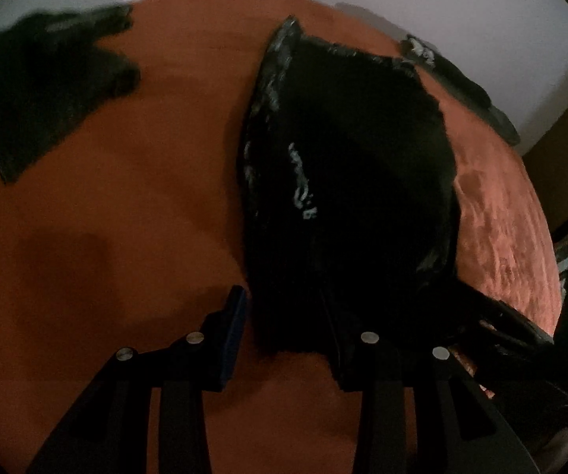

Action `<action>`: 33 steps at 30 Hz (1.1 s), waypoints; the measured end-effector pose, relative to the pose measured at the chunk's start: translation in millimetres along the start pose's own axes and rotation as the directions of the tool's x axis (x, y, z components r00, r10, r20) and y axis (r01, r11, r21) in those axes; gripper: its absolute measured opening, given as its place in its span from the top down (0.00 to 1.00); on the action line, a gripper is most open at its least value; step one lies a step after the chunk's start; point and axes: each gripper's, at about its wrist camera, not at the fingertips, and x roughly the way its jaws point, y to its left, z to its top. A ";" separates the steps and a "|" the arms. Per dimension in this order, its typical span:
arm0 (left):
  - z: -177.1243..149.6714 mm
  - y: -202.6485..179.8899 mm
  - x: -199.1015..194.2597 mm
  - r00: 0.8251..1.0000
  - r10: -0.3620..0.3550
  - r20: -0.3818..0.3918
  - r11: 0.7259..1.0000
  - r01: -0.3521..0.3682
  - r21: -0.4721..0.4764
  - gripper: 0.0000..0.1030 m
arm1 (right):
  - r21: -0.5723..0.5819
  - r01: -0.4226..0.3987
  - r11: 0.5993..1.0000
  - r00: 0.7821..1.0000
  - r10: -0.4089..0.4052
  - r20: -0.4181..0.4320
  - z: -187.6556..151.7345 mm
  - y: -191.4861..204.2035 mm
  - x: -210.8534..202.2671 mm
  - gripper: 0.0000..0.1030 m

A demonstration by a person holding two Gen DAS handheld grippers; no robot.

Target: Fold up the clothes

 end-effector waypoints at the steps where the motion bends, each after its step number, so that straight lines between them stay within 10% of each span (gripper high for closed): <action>1: -0.7 2.4 0.8 1.000 -0.005 0.001 1.000 0.005 -0.011 0.56 | -0.001 0.001 1.000 1.000 -0.001 -0.001 -0.1 0.3 0.3 0.38; 33: -13.7 2.8 0.6 1.000 0.010 0.010 1.000 -0.010 -0.015 0.53 | -0.009 0.000 1.000 1.000 0.000 0.000 0.1 3.7 2.4 0.35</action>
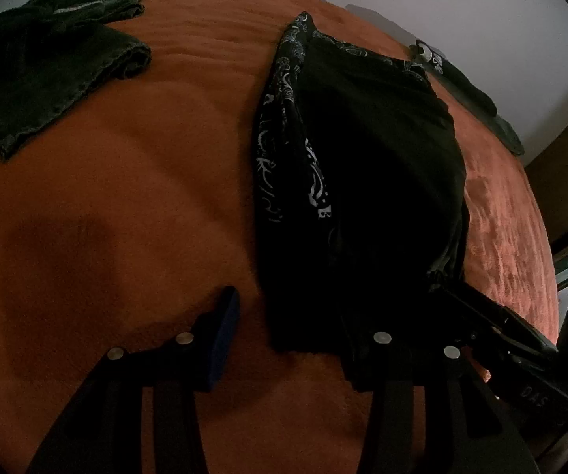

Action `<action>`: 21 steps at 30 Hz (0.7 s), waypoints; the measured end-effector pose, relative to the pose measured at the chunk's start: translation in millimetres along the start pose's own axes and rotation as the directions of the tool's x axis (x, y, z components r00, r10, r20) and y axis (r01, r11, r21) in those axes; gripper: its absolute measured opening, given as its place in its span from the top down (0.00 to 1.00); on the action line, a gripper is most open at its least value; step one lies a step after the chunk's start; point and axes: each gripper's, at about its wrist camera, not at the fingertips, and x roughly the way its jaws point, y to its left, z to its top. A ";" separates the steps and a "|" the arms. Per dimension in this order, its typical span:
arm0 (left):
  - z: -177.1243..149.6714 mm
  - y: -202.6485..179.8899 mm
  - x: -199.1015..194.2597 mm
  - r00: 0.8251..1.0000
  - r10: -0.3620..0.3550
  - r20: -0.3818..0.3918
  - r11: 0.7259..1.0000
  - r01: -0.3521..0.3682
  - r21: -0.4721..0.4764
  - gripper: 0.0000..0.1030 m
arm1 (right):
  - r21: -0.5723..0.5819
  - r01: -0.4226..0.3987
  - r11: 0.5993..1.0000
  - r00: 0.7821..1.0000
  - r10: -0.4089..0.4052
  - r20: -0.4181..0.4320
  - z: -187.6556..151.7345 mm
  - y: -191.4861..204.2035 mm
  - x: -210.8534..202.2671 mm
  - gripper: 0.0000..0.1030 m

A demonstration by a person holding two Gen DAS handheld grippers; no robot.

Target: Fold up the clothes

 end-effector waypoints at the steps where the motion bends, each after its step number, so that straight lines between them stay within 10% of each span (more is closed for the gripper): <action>1: 0.0 0.2 0.1 1.000 0.000 0.000 1.000 0.000 0.000 0.53 | 0.000 0.000 1.000 1.000 0.000 0.000 -0.1 -0.1 0.0 0.35; 21: 0.1 1.5 3.5 1.000 -0.010 -0.002 1.000 0.010 -0.013 0.53 | -0.005 0.004 1.000 1.000 -0.004 0.003 -1.5 0.2 -0.5 0.35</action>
